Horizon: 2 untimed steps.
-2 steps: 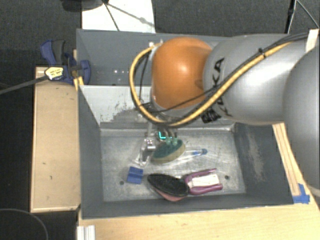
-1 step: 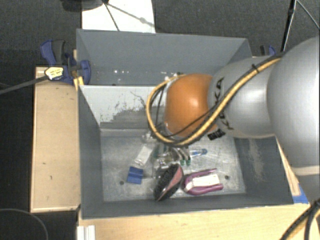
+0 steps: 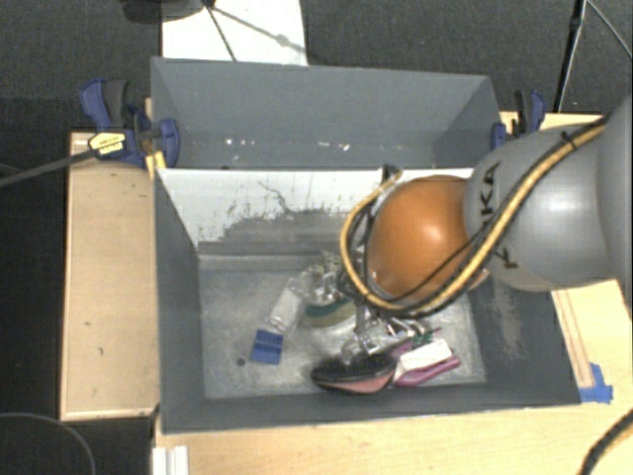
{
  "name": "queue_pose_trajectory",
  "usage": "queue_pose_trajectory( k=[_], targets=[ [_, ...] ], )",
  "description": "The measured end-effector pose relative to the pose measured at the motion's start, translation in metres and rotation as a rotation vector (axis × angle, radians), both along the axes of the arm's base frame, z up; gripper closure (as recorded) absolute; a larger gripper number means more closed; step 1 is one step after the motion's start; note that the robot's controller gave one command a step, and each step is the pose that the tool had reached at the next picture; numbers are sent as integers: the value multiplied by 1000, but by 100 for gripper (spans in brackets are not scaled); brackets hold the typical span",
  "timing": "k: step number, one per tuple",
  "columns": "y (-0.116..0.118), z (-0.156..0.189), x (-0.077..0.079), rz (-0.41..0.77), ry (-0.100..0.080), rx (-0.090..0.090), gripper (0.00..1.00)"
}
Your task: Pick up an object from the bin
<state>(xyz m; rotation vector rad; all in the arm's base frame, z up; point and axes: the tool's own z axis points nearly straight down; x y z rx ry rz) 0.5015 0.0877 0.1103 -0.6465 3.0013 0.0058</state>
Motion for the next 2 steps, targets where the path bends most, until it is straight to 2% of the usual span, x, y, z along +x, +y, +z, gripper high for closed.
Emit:
queue_pose_trajectory(
  k=[1,2],
  targets=[
    [-30,-14,7,189,-1,-12,0],
    [-22,-30,16,517,19,-29,0]
  ],
)
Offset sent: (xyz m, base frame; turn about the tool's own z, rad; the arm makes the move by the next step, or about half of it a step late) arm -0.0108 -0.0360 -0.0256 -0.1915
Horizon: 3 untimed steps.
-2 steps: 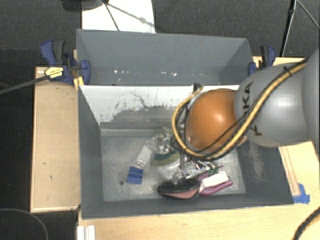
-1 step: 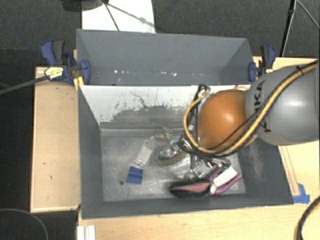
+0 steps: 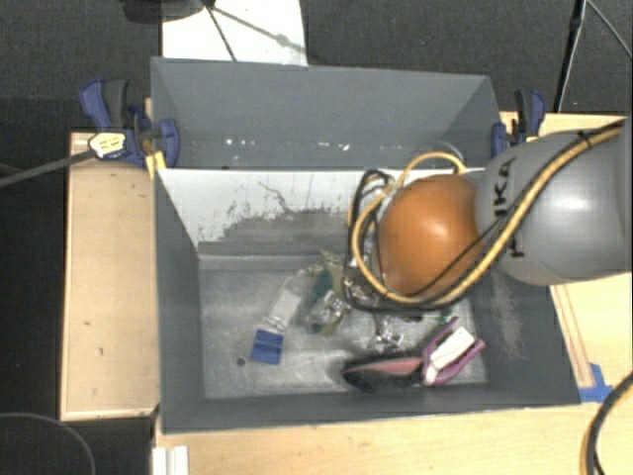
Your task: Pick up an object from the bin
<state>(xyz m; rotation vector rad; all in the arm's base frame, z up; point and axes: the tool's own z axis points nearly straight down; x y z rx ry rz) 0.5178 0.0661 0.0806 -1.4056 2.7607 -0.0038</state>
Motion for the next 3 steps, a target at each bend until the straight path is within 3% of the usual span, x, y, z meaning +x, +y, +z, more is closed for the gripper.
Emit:
queue_pose_trajectory(
  k=[1,2,3],
  targets=[
    [-7,-6,7,209,20,-11,0],
    [-9,96,-30,283,29,-22,0],
    [-42,12,-38,-54,42,-16,0]
  ],
)
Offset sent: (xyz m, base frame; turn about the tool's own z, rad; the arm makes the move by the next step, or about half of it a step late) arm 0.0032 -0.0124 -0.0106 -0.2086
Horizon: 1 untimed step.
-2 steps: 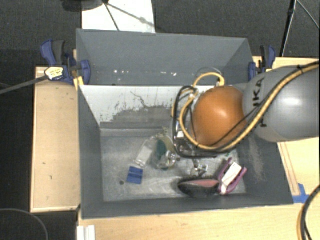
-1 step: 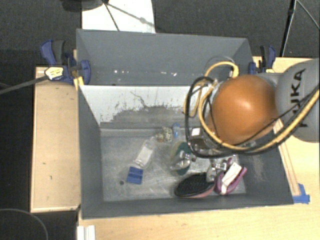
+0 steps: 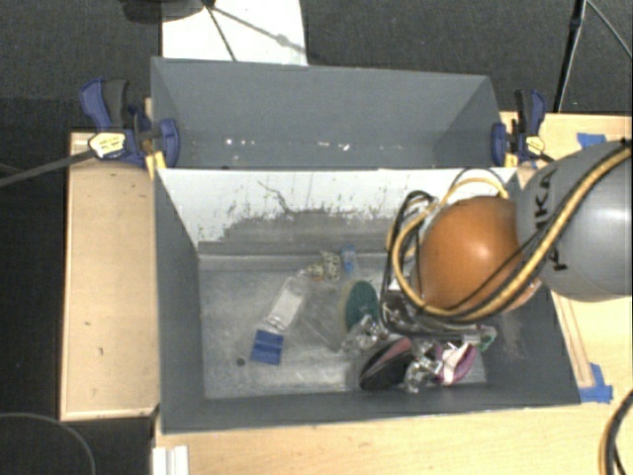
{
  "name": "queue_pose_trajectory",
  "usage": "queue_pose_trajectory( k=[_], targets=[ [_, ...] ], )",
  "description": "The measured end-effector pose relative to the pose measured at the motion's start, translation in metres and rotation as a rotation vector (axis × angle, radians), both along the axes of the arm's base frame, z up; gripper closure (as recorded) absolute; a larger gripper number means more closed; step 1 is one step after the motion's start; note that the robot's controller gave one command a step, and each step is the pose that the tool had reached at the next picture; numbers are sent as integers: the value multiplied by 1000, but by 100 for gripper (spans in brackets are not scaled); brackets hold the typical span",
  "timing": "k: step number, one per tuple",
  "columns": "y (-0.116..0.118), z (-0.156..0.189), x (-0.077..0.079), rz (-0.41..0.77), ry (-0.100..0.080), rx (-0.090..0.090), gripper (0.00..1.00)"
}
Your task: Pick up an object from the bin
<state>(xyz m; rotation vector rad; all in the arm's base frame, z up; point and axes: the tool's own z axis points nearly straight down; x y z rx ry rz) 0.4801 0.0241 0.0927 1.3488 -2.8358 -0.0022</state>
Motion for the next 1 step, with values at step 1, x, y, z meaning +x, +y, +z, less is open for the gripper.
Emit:
queue_pose_trajectory(
  k=[1],
  targets=[
    [1,1,0,-2,-2,1,100]
  ],
)
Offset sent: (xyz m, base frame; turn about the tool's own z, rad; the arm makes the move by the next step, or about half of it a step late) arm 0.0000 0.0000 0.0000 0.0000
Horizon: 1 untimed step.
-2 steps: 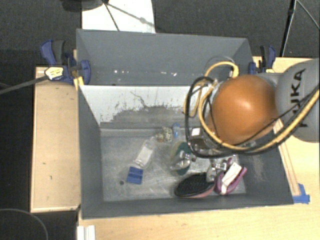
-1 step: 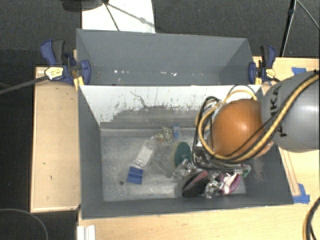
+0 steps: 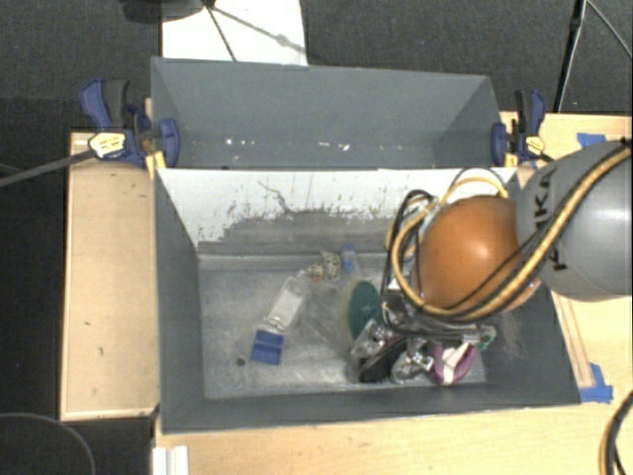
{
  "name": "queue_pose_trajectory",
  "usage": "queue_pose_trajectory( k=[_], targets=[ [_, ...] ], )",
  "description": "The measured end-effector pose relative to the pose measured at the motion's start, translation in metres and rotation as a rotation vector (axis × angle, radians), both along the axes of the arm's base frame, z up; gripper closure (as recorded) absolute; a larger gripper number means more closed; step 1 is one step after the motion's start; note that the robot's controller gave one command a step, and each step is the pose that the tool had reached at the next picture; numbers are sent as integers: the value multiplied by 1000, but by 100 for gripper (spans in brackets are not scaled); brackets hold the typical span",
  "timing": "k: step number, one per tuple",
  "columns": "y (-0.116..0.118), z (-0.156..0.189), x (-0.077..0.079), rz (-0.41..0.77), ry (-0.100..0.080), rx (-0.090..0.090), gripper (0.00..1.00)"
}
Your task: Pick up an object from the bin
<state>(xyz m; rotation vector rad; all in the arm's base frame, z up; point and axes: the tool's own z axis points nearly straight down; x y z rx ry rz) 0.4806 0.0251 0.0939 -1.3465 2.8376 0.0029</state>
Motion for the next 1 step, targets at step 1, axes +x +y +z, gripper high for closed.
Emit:
queue_pose_trajectory(
  k=[1],
  targets=[
    [-13,115,14,-33,-9,-1,100]
  ],
)
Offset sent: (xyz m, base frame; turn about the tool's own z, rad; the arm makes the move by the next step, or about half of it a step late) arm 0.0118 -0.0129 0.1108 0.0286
